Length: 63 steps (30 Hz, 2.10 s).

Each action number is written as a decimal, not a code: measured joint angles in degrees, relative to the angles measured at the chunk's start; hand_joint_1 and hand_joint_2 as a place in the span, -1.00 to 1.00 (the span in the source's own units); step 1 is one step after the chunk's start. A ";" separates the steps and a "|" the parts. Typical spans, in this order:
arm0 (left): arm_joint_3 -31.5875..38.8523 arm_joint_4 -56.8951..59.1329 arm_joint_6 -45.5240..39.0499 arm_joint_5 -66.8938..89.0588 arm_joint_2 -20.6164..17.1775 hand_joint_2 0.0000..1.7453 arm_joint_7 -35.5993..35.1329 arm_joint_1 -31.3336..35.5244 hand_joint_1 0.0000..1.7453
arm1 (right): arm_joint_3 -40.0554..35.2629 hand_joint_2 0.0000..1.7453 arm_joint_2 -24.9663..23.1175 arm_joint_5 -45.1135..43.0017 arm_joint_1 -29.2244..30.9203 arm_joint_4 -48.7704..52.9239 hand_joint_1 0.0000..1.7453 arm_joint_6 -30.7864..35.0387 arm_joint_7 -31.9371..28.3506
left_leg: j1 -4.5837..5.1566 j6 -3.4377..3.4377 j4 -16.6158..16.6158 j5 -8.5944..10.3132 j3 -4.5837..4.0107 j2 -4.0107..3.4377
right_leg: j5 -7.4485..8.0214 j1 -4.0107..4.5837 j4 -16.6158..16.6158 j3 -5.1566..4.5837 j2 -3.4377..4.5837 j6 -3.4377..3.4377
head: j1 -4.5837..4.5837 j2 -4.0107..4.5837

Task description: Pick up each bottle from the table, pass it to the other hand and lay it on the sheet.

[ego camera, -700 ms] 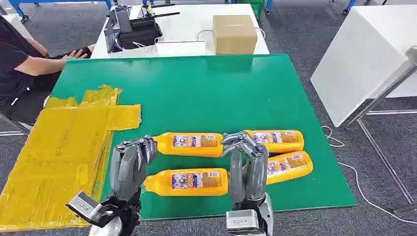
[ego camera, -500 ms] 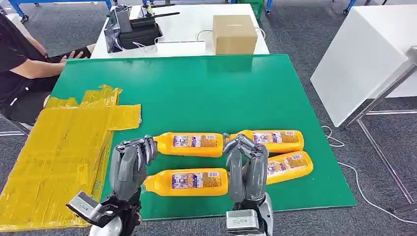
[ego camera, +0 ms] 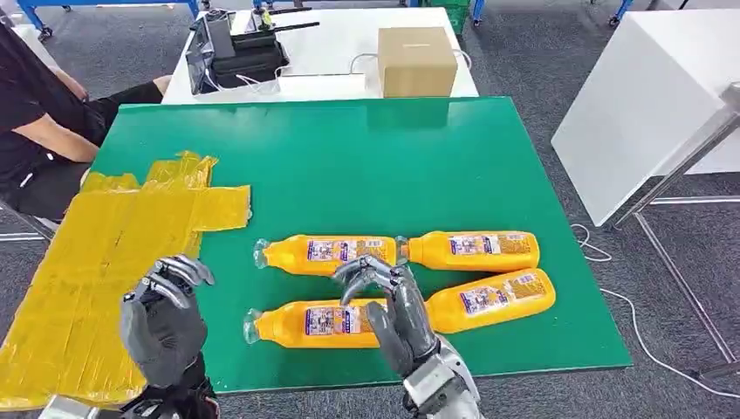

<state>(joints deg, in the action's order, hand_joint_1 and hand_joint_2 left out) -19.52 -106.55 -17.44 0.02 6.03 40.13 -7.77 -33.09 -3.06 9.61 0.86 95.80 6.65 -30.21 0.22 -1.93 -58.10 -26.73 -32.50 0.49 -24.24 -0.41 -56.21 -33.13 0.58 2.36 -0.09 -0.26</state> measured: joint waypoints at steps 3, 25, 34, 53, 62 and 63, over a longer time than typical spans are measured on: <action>1.53 0.00 0.88 -0.50 0.61 -1.00 0.00 -0.32 -1.00 | -0.15 1.00 0.07 2.96 0.85 -2.98 -1.00 -1.18 4.49 | 0.01 -0.05 0.00 0.06 0.01 0.01 | 0.02 -0.01 0.00 0.03 0.00 0.01 | 0.00 0.00; 6.26 0.77 3.24 -0.79 2.82 -1.00 0.00 -1.22 -1.00 | -7.83 1.00 2.34 20.18 11.40 -18.39 -1.00 -2.25 27.90 | 0.01 -0.05 -0.01 0.08 0.02 0.02 | 0.03 0.00 -0.02 0.03 -0.01 0.02 | 0.00 0.00; 8.59 1.14 3.98 -1.75 3.26 -1.00 0.00 -1.94 -1.00 | -13.79 1.00 5.77 19.50 15.36 -19.79 -1.00 -8.68 34.87 | 0.01 -0.05 -0.01 0.07 0.00 0.02 | 0.03 -0.01 -0.01 0.02 -0.01 0.02 | 0.02 0.00; 11.48 1.14 3.54 -3.30 3.45 -1.00 0.00 -2.46 -1.00 | -22.58 1.00 14.03 16.18 18.79 -15.94 -1.00 -16.02 41.99 | 0.03 -0.06 -0.01 0.07 0.04 0.03 | 0.03 -0.02 0.00 0.07 -0.03 0.02 | 0.00 0.00; 12.46 1.14 3.74 -3.48 3.58 -1.00 0.00 -2.93 -1.00 | -24.63 1.00 15.65 19.24 20.17 -15.35 -1.00 -16.70 47.28 | 0.03 -0.06 -0.02 0.07 0.07 0.03 | 0.03 -0.01 0.00 0.08 -0.03 0.02 | 0.00 0.00; 12.57 1.14 3.76 -3.48 3.61 -1.00 0.00 -2.95 -1.00 | -24.81 1.00 15.76 19.30 20.29 -15.35 -1.00 -16.70 47.39 | 0.03 -0.06 -0.02 0.07 0.07 0.03 | 0.03 -0.01 0.00 0.08 -0.03 0.02 | 0.00 0.00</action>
<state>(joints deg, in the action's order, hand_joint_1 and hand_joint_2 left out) -6.95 -105.42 -13.68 -3.45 9.64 40.13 -10.72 -57.90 12.70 28.92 21.15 80.46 -10.05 17.18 0.25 -1.98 -58.12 -26.66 -32.43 0.52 -24.20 -0.42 -56.21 -33.05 0.55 2.38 -0.09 -0.26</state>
